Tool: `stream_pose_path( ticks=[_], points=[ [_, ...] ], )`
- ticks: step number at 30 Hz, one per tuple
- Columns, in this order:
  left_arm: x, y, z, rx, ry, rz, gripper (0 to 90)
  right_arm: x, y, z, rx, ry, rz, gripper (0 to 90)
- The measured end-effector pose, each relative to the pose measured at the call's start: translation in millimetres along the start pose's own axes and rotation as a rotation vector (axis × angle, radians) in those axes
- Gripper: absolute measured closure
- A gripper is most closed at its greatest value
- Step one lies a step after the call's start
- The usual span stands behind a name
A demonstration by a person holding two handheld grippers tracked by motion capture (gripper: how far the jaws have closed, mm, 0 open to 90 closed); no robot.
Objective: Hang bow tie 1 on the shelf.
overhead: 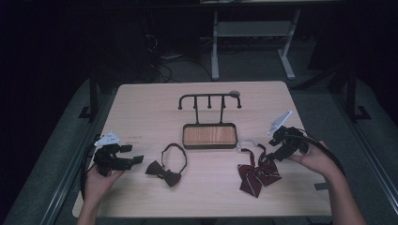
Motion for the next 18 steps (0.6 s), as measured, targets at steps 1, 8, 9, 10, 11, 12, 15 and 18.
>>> stream_pose_path(
  ticks=[1, 8, 9, 10, 11, 12, 15, 18],
  points=[
    [0.1, 0.0, 0.0, -0.001, 0.000, -0.003, 25.1, 0.0, 0.0, 0.0, 0.000, 0.000, 0.000, 36.9],
    [0.1, 0.1, -0.4, -0.006, -0.005, -0.003, 25.0, 13.2, -6.7, 7.1, 0.007, 0.015, -0.035, 39.8],
    [0.2, 0.1, -0.3, -0.007, -0.005, -0.001, 25.0, 14.4, -7.7, 8.1, 0.008, 0.018, -0.037, 40.1],
    [0.2, 0.2, -0.3, -0.009, -0.005, -0.001, 25.0, 15.8, -9.3, 9.0, 0.008, 0.017, -0.041, 40.7],
    [0.1, 0.1, -0.3, -0.010, -0.005, -0.001, 25.0, 17.4, -11.0, 10.3, 0.012, 0.020, -0.048, 41.6],
    [0.1, 0.0, -0.2, -0.010, -0.005, -0.002, 25.0, 19.0, -12.9, 11.5, 0.025, 0.015, -0.052, 42.6],
    [0.1, -0.3, -0.3, -0.011, -0.006, -0.005, 25.0, 23.5, -17.6, 15.5, 0.015, 0.016, -0.037, 45.6],
    [0.2, 0.0, -0.4, -0.013, -0.006, -0.002, 25.0, 25.0, -20.9, 17.9, 0.013, 0.014, -0.043, 46.9]
  ],
)
Point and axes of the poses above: each handheld gripper's, and its own axes: y roughly backward along the jaws, x roughly out of its top, z roughly to its right, the point moved 1 cm from there along -y, roughly forward along the jaws, and after that the axes turned 3 degrees about x, right-handed, at the moved point
